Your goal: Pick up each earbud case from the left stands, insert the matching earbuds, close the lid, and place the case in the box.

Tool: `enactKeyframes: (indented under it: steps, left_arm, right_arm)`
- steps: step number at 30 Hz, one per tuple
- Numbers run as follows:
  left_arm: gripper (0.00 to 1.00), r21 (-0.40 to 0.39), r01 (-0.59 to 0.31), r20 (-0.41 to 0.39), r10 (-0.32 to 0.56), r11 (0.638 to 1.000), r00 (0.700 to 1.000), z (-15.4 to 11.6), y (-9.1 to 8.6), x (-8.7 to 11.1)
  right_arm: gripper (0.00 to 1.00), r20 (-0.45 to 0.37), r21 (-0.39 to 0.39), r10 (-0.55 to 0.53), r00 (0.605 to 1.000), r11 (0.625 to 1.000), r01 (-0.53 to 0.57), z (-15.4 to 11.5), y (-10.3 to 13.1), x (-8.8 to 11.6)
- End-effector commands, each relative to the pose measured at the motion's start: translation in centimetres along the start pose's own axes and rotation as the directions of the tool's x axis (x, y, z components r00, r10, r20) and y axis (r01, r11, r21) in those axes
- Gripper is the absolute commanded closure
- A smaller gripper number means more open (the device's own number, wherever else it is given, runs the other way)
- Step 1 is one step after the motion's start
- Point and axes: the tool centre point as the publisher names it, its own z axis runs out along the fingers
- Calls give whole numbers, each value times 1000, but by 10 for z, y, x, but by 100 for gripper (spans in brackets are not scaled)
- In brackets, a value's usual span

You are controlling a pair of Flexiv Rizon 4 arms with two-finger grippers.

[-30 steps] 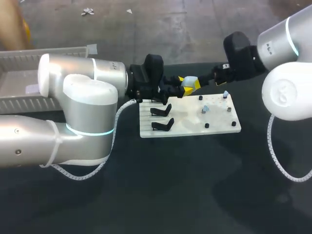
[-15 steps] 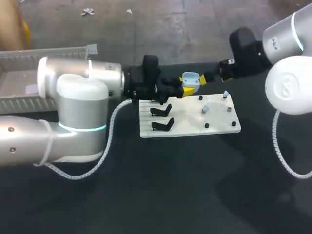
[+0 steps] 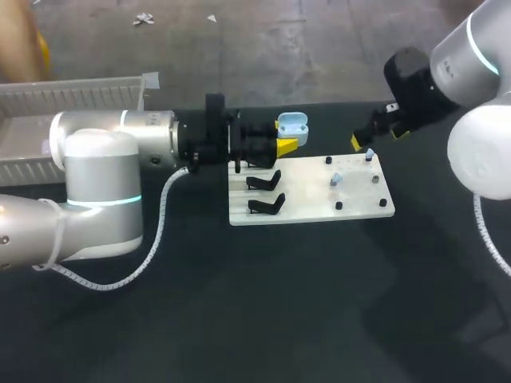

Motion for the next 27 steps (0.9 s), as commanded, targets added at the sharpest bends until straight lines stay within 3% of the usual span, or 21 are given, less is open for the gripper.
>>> enactKeyframes:
  steps: [1, 9, 10, 27]
  left_arm:
    - [100, 1, 5, -3, -5, 1000, 1000, -4, 0, -5]
    - [100, -18, 0, -15, 0, 1000, 1000, -9, 1, -11]
    - [100, -18, 0, -14, 0, 1000, 1000, -9, 1, -12]
    - [100, -29, -2, -39, 1, 1000, 999, -12, -2, -16]
  right_arm:
    - [0, -44, 98, -11, 999, 995, 15, 0, -10, -1]
    - [0, -119, 125, -3, 993, 992, 18, 14, -33, 4]
    - [0, -136, 171, 16, 991, 985, 8, 16, -36, 4]
    - [0, -136, 171, 16, 991, 985, 8, 16, -36, 4]
